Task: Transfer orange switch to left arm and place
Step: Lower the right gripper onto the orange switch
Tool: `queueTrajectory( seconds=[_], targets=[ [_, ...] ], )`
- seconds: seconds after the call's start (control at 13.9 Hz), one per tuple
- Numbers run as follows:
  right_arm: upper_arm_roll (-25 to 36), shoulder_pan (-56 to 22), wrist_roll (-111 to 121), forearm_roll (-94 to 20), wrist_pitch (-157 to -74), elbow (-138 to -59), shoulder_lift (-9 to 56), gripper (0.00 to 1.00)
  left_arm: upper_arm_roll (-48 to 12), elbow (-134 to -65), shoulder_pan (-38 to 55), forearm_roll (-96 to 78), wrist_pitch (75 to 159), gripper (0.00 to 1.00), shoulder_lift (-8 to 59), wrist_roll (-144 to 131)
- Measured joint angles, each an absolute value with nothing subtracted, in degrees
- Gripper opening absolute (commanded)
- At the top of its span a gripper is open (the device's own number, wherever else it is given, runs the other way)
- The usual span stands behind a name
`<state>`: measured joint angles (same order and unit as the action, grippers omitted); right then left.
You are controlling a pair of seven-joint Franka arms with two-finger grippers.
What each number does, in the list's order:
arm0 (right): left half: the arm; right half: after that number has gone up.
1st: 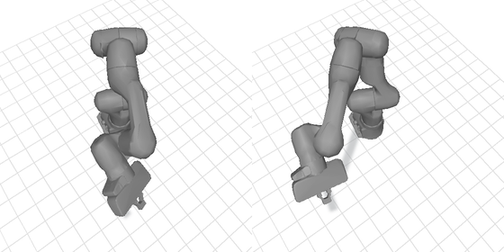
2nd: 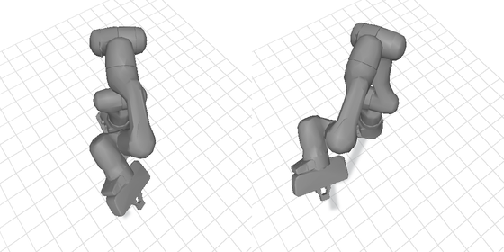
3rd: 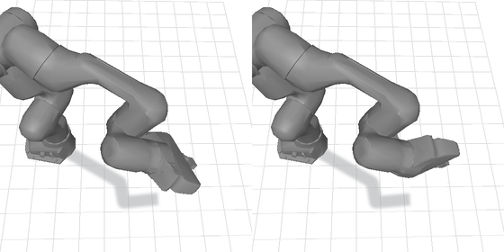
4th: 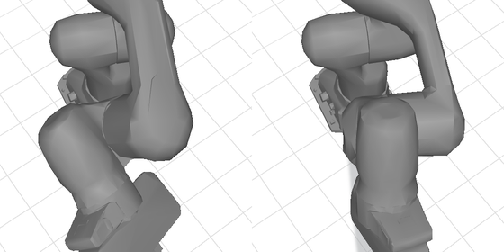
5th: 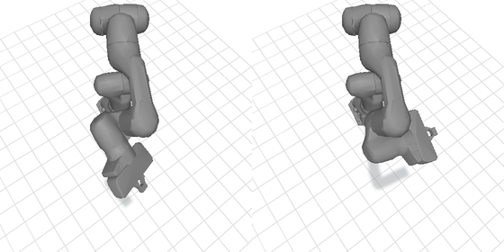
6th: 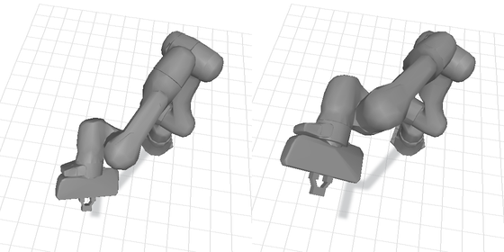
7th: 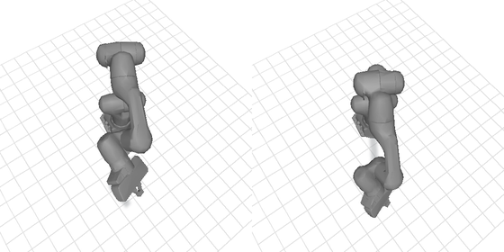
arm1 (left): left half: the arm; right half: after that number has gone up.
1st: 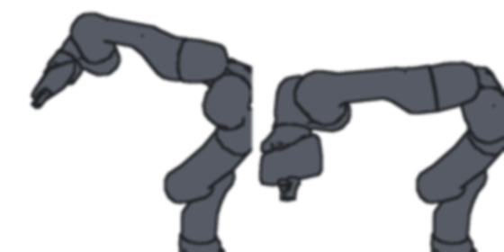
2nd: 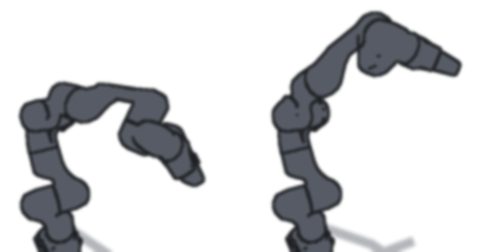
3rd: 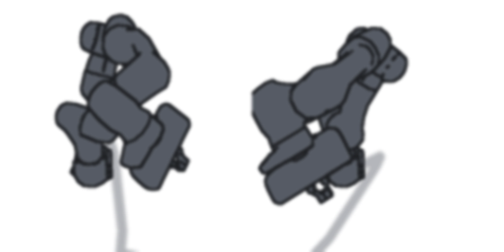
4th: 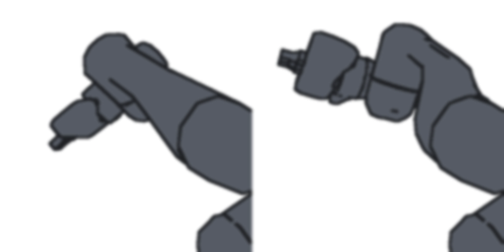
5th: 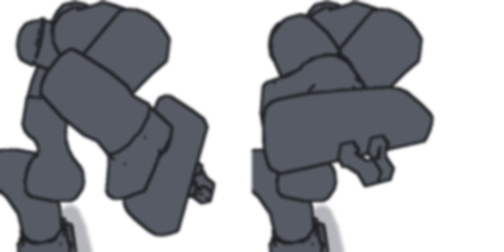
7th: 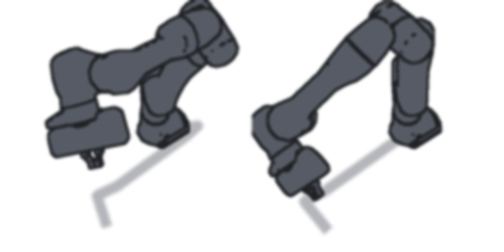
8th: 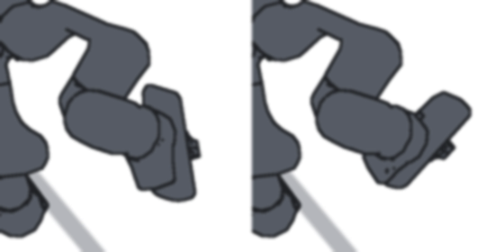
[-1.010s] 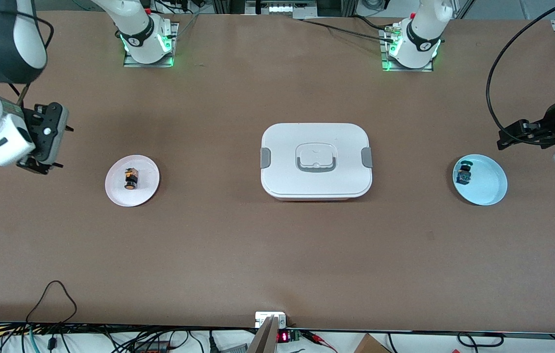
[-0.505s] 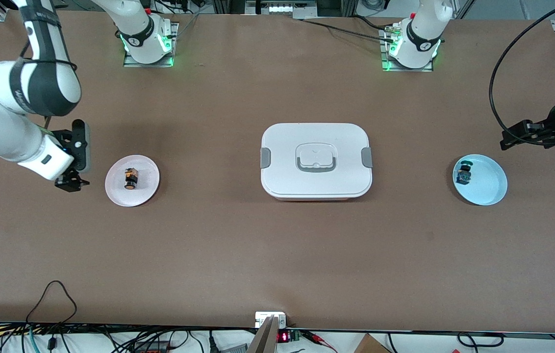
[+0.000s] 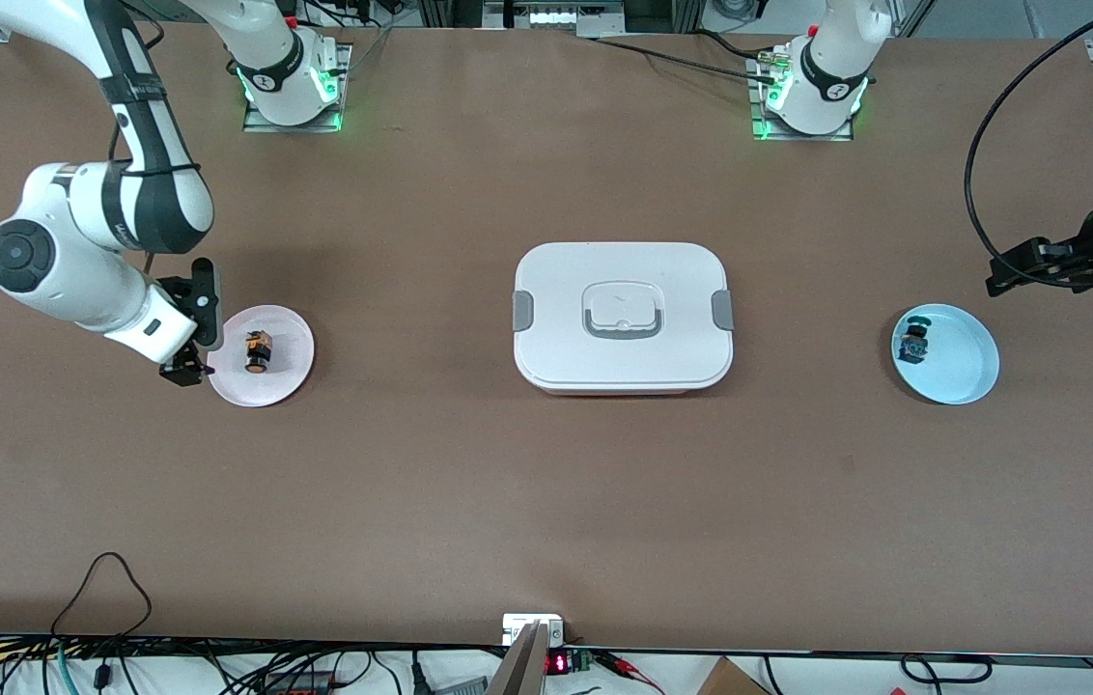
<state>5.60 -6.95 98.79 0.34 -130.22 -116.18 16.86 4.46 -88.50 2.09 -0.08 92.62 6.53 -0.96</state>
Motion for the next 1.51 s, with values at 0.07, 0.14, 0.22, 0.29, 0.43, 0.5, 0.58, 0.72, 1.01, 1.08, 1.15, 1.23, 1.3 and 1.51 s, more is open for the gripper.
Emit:
queueTrajectory(
  seconds=[0.07,0.14,0.22,0.29,0.43,0.5,0.58,0.72,1.01,1.08,1.15,1.23,1.3,1.51],
  targets=[
    [5.6,-6.9,98.8,-0.3,-131.7,-116.7,17.7,1.0,4.5,-88.5,2.1,-0.1,92.6,1.0,6.5,-1.0],
    [5.6,-6.9,98.8,-1.3,-133.1,-117.3,18.4,1.0,4.5,-88.5,2.1,-0.1,92.6,1.0,6.5,-1.0],
    [5.6,-6.9,98.8,-2.5,-134.7,-118.0,19.0,1.0,4.5,-88.5,2.1,-0.1,92.6,1.0,6.5,-1.0],
    [5.6,-6.9,98.8,-3.5,-136.2,-118.8,19.7,1.0,4.5,-88.5,2.1,-0.1,92.6,1.0,6.5,-1.0],
    [5.6,-6.9,98.8,-4.8,-139.3,-120.3,20.8,1.0,4.5,-88.5,2.0,-0.1,92.6,1.0,6.5,-1.0],
    [5.6,-6.9,98.8,-5.3,-140.4,-120.9,21.2,1.0,4.5,-88.5,2.0,-0.1,92.6,1.0,6.5,-1.0],
    [5.6,-6.9,98.8,-5.6,-141.2,-121.4,21.6,1.0,4.5,-88.5,1.9,-0.1,92.6,1.0,6.5,-1.0],
    [5.6,-6.8,98.8,-5.8,-142.4,-122.3,21.8,1.0,4.5,-88.5,1.7,-0.1,92.6,1.0,6.6,-1.0],
    [5.6,-6.8,98.8,-5.8,-145.3,-123.9,22.0,1.0,4.5,-88.5,1.6,-0.1,92.6,1.0,6.6,-1.0],
    [5.6,-6.8,98.8,-5.8,-145.8,-124.1,22.1,1.0,4.5,-88.5,1.6,-0.1,92.6,1.0,6.6,-1.0],
    [5.6,-6.8,98.8,-5.8,-146.1,-124.2,22.3,1.0,4.5,-88.5,1.6,-0.1,92.6,1.0,6.6,-1.0],
    [5.5,-6.8,98.8,-5.8,-146.6,-124.2,22.5,1.0,4.5,-88.5,1.6,-0.1,92.6,1.0,6.6,-1.0],
    [5.4,-6.8,98.8,-5.8,-147.2,-124.3,22.7,1.0,4.5,-88.5,1.6,-0.1,92.6,1.0,6.6,-1.0],
    [5.3,-6.8,98.8,-5.8,-148.5,-124.4,23.8,1.0,4.5,-88.5,1.6,-0.1,92.6,1.0,6.6,-1.0]
  ],
)
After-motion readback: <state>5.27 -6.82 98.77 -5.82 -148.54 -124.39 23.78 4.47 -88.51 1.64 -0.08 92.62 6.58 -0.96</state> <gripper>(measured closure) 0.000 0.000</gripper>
